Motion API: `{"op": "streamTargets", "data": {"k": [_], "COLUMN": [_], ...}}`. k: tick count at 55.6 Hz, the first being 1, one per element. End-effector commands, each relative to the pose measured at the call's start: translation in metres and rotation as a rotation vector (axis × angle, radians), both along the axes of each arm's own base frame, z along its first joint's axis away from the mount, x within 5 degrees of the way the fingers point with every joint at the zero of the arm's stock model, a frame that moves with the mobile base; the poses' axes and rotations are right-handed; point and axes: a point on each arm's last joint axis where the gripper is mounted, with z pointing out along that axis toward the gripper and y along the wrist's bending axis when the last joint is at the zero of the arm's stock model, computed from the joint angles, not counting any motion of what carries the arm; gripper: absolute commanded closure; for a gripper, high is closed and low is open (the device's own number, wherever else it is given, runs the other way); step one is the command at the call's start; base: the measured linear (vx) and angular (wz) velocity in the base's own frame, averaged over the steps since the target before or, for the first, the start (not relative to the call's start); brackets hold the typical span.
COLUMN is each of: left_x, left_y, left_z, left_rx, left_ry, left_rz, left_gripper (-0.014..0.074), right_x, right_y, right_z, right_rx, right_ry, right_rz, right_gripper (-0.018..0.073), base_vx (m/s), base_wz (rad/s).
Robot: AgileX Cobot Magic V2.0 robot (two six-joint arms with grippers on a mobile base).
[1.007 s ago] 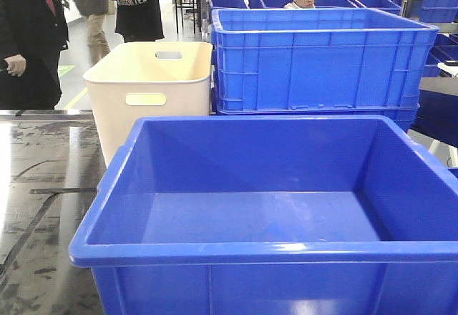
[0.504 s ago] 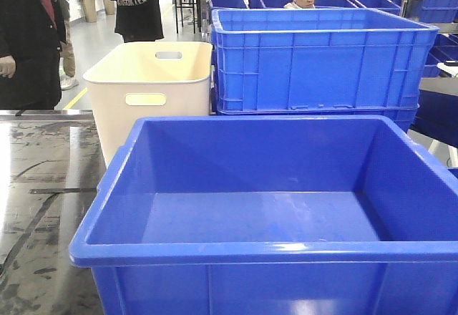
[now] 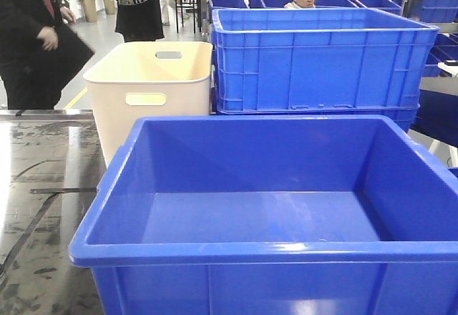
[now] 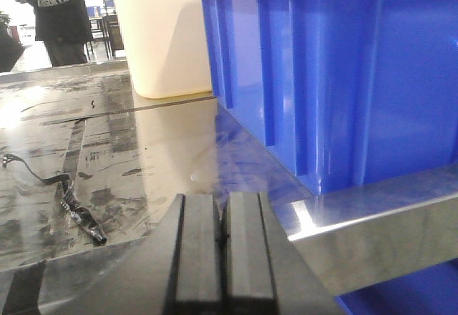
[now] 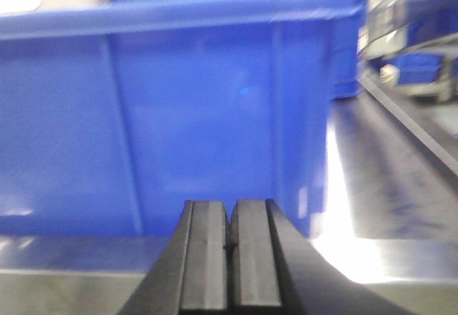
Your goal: Pick red and yellow blocks into blue bin
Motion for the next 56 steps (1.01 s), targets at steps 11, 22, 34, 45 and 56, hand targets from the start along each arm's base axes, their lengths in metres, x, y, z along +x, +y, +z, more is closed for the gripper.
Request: {"op": "streamTargets", "data": {"k": [11,22,34,45,56], "left_x": [-0.002,-0.002,-0.002,-0.002,-0.002], "left_y": [0.0016,0.0016,0.0016,0.0016,0.0016], "left_z": [0.0136,0.0136,0.0136,0.0136,0.0136], "left_rx": [-0.038,-0.038,-0.038,-0.038,-0.038], "left_ry": [-0.107,-0.107,-0.107,-0.107,-0.107], "left_rz": [0.012,0.012,0.012,0.012,0.012], "left_gripper": [0.0594,0.0594,0.0594,0.0594,0.0594], "right_x": [-0.0011,-0.0011,-0.0011,-0.0011,-0.0011], "right_y": [-0.0017,-0.0017,-0.0017,-0.0016,-0.0016], "right_z": [0.0055,0.005,0.005,0.005,0.005], "right_rx": [-0.018,-0.019,-0.019,-0.019,-0.019], "right_ry": [-0.094,-0.089,-0.089,-0.089,-0.089], "right_rz": [-0.029,-0.029,-0.029,-0.026,-0.026], "right_gripper": [0.0569,0.0569,0.0569,0.0569,0.0569], "base_vx": [0.0,0.0,0.0,0.0,0.0], "base_wz": [0.0,0.0,0.0,0.0,0.0]}}
